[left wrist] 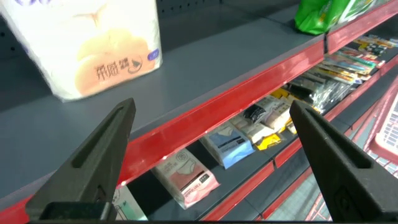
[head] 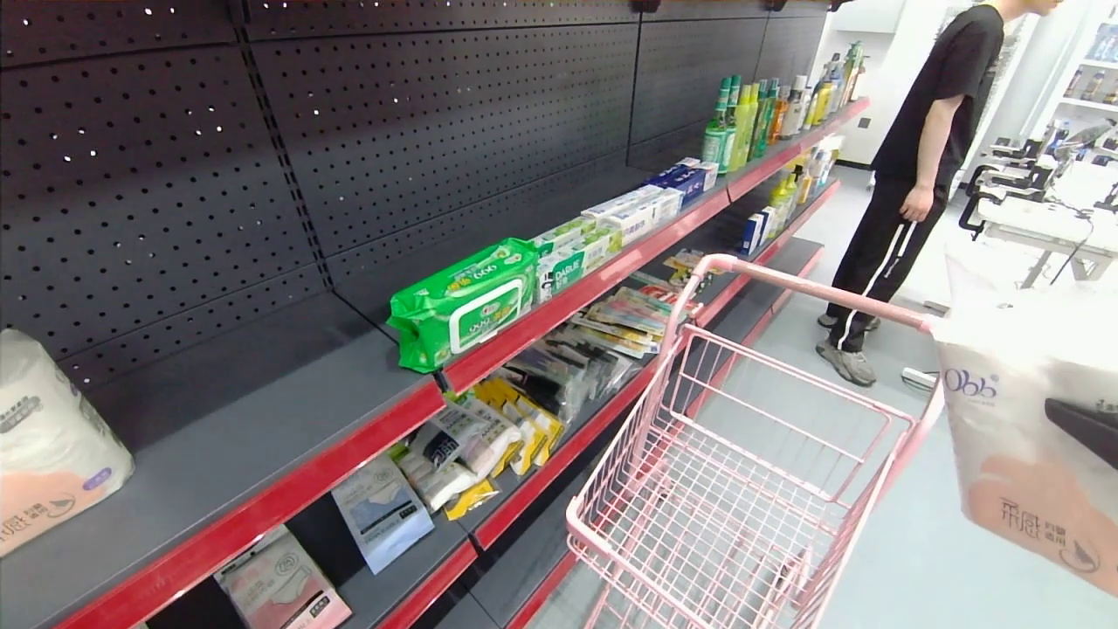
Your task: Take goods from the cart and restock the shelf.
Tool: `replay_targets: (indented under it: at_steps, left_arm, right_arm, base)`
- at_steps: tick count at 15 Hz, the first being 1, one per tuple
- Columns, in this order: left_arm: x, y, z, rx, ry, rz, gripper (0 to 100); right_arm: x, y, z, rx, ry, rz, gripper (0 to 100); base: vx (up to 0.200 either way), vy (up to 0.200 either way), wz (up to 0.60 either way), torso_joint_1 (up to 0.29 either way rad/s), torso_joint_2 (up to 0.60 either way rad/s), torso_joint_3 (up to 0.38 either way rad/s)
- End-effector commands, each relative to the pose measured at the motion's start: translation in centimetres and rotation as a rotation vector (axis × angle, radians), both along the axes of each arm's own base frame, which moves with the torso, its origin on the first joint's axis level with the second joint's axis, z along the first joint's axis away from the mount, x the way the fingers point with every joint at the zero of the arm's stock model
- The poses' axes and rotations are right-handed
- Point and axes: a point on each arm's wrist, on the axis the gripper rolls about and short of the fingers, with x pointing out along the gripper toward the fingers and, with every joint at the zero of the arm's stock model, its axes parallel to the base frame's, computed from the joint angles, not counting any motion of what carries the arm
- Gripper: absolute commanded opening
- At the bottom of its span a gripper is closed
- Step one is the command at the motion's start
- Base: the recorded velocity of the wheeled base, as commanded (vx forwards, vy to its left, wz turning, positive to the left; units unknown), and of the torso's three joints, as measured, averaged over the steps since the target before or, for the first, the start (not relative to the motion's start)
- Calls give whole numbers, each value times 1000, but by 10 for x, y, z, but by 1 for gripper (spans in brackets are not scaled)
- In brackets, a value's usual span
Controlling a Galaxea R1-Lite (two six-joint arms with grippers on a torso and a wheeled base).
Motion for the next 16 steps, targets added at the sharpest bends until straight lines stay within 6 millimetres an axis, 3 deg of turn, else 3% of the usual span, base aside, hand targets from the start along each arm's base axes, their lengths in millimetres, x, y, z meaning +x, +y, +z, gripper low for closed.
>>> replay_targets:
  at_steps: [1,16]
  left_arm:
    - [0,0,0,0,1,1,100]
    - [0,0,0,0,1,0,100]
  right_arm:
    - [1,0,-2,-1,9,-4,0]
    - [11,1,-6,-7,45,1,0]
  base:
    - [0,0,0,154,-383,-207]
    - [0,0,0,152,-331,-179]
